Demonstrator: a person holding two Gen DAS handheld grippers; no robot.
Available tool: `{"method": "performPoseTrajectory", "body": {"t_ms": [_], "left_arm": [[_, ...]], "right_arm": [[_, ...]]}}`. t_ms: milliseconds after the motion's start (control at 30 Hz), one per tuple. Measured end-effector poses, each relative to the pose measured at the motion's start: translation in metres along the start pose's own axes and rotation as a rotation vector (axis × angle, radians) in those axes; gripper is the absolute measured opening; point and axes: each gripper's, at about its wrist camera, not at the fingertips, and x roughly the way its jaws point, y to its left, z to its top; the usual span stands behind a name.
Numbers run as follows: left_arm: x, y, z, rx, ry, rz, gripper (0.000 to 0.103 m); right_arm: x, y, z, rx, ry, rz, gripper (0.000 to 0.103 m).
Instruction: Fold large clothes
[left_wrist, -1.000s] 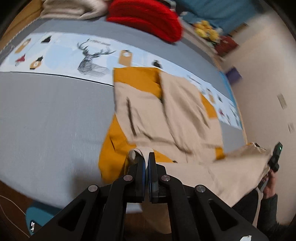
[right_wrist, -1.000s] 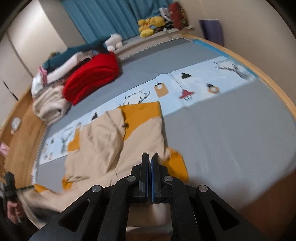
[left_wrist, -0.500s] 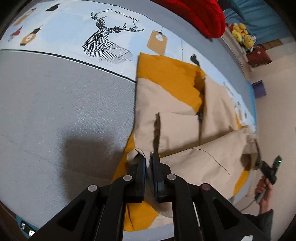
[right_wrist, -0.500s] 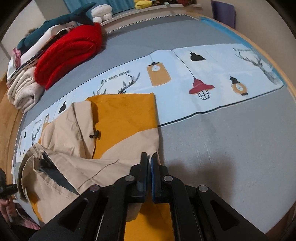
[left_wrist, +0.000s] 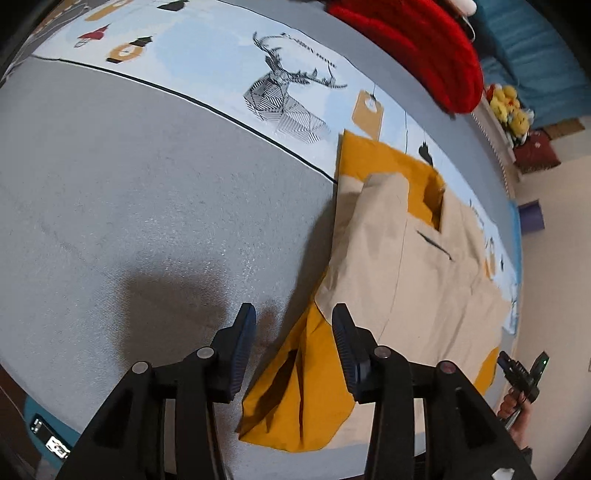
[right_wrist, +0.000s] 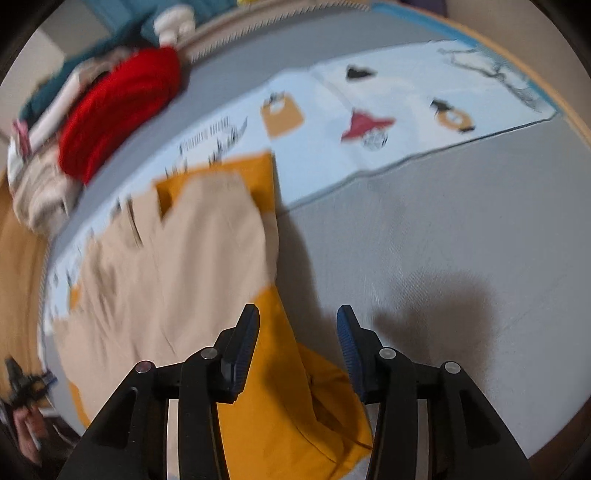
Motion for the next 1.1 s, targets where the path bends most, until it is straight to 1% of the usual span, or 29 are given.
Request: {"method": "performPoseTrajectory", "body": {"t_ms": [67,200,300,367,433,500,567,633,667,700,733,767,833,933,1033,1100], "left_arm": [[0.009,-0.006,0.002,0.014,0.008,0.014,0.044],[0.026,-0.021,0.006,0.031,0.025,0.019,0.045],[0.036,-0.039,0.009,0.081,0.026,0.039,0.045],[0.044,-0.051,0.010,0.132,0.022,0.081,0.045],[0.050,-0.059,0.011,0.168,0.019,0.119,0.043],[0.056,-0.062,0.011,0.194,0.030,0.137,0.043],[0.061,-0.066,0.010,0.226,0.034,0.157,0.040],[0.062,-0.069,0.010,0.243,0.034,0.161,0.033],[0.062,-0.070,0.009,0.250,0.033,0.163,0.032],[0.062,-0.070,0.008,0.257,0.034,0.165,0.027],[0.062,-0.071,0.007,0.263,0.037,0.166,0.019],[0.062,-0.071,0.007,0.269,0.038,0.167,0.016],[0.060,-0.072,0.006,0.275,0.033,0.165,0.008],[0.053,-0.076,0.006,0.285,0.016,0.161,0.002],[0.034,-0.084,0.008,0.289,-0.059,0.137,0.001],[0.011,-0.088,0.012,0.275,-0.149,0.098,0.001]], "right_arm": [[0.009,0.003,-0.003,-0.019,0.023,-0.005,0.045],[0.018,0.006,-0.004,-0.037,0.046,-0.005,0.045],[0.021,0.010,-0.004,-0.056,0.051,-0.013,0.045],[0.022,0.013,-0.004,-0.077,0.051,-0.027,0.045],[0.022,0.017,-0.005,-0.090,0.048,-0.033,0.042],[0.023,0.019,-0.005,-0.108,0.052,-0.029,0.033],[0.023,0.022,-0.006,-0.126,0.050,-0.034,0.028],[0.023,0.024,-0.007,-0.137,0.049,-0.040,0.025],[0.023,0.025,-0.008,-0.143,0.049,-0.040,0.021],[0.022,0.025,-0.008,-0.148,0.047,-0.040,0.017],[0.021,0.027,-0.009,-0.155,0.042,-0.042,0.016],[0.019,0.029,-0.009,-0.164,0.036,-0.042,0.013],[0.015,0.032,-0.009,-0.180,0.019,-0.046,0.011],[0.005,0.036,-0.009,-0.190,-0.015,-0.046,0.007],[-0.012,0.039,-0.005,-0.177,-0.073,-0.017,0.005],[-0.028,0.040,-0.001,-0.164,-0.142,0.005,0.005]]}}
